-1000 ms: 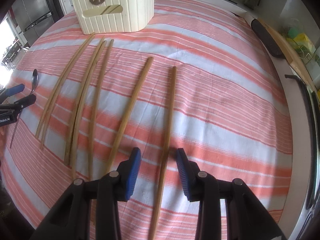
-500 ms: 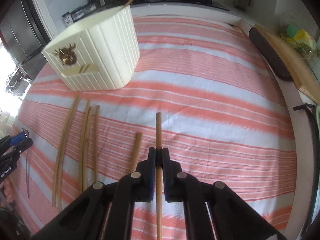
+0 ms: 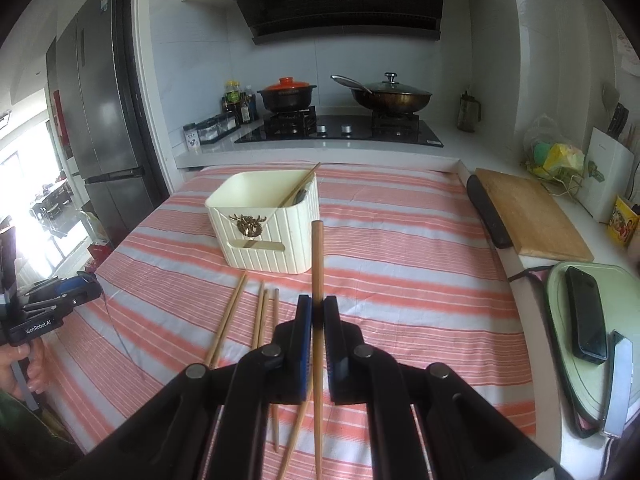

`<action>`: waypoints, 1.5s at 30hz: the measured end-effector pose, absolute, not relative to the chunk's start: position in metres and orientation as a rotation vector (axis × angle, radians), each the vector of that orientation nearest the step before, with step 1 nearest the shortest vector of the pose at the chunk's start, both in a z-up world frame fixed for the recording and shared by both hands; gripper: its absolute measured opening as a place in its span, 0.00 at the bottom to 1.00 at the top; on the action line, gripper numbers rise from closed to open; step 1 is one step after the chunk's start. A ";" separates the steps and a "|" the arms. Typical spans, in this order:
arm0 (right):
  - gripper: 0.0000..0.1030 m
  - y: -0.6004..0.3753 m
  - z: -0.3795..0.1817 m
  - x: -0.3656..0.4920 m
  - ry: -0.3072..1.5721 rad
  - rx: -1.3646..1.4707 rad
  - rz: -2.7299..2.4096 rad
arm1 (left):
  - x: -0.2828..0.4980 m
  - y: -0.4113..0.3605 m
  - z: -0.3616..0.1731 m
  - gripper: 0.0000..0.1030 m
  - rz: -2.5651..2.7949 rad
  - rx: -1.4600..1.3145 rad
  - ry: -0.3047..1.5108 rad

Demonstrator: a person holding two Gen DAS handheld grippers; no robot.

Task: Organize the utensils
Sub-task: 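Carry the small spoon and chopstick over the caddy and release them inside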

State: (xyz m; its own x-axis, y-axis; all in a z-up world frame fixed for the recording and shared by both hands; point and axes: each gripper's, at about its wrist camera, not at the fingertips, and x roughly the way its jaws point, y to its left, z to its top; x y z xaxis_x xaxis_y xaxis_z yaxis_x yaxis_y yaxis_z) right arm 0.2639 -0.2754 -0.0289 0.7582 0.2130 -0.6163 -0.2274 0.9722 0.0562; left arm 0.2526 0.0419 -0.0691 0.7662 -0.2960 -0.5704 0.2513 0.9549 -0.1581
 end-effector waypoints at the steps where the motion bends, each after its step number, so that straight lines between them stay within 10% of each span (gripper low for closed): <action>1: 0.06 -0.275 -0.026 0.259 0.653 -0.025 0.238 | 0.250 0.042 -0.066 0.35 -0.301 -0.077 0.622; 21: 0.06 -0.257 0.001 0.268 0.644 -0.005 0.314 | 0.257 0.052 0.000 0.35 -0.411 -0.064 0.574; 35: 0.06 -0.204 0.112 0.410 0.318 0.049 0.385 | 0.404 0.051 0.121 0.35 -0.410 -0.080 0.414; 45: 0.06 -0.170 0.016 0.530 0.500 0.052 0.390 | 0.523 0.020 0.031 0.35 -0.396 -0.115 0.645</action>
